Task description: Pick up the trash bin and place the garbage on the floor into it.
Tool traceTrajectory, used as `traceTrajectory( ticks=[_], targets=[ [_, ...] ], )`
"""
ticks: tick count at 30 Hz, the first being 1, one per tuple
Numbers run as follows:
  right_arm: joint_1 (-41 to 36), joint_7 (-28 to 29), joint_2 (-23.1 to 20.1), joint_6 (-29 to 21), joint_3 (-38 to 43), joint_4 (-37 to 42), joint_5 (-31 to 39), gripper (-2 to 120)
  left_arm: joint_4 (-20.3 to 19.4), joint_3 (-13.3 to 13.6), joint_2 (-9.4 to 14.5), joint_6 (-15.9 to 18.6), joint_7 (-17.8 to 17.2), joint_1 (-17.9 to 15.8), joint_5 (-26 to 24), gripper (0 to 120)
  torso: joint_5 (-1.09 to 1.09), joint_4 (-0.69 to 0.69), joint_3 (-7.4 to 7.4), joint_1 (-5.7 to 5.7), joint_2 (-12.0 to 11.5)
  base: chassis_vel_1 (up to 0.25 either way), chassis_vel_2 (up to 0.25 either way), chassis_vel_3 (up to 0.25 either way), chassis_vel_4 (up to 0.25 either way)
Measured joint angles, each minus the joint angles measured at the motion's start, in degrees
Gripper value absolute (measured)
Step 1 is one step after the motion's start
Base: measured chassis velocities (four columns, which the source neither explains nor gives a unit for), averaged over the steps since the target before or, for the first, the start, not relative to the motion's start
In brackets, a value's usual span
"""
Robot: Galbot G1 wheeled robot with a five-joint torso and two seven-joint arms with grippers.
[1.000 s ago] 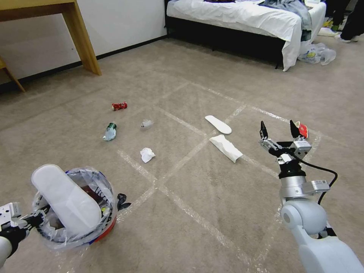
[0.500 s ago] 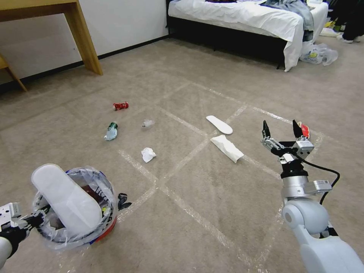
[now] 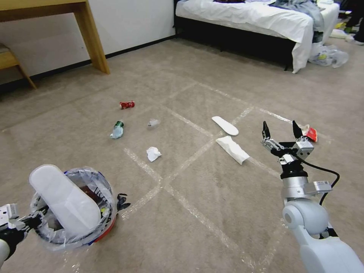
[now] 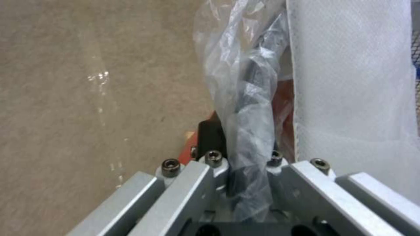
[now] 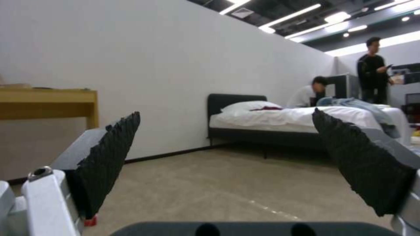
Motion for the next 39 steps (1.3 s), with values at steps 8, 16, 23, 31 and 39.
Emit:
traceTrajectory(
  ticks=[8,16,23,31,39],
  targets=[
    [0.0,0.0,0.0,0.2,0.0,-0.4,0.0,100,0.2,0.3,-0.1,0.0,0.0,-0.5,0.1,1,0.0,-0.01,0.0,0.0,0.0,0.023,0.026,0.026,0.021],
    [0.5,-0.1,0.1,0.2,-0.5,-1.1,0.0,100,0.8,0.6,-0.2,0.0,0.0,-0.9,0.4,1,0.0,0.0,0.0,0.0,0.0,0.018,0.017,0.018,0.011],
    [1.2,-0.1,0.3,0.3,-0.9,-1.8,-0.1,100,1.4,0.8,-0.1,0.0,0.0,-1.4,0.7,1,0.0,0.0,0.0,0.0,0.0,0.0,0.0,0.0,0.0],
    [1.4,-0.1,0.3,0.2,-1.0,-2.0,-0.2,100,1.9,0.6,0.4,0.0,0.0,-1.6,0.7,1,0.0,-0.01,0.0,0.0,0.0,0.0,0.0,0.0,0.0],
    [1.2,-0.1,0.3,0.1,-1.0,-1.5,-0.3,100,1.8,0.6,0.6,0.1,-0.1,-1.5,0.7,1,0.0,-0.01,0.0,0.0,0.0,0.0,0.0,0.0,0.0]
  ],
)
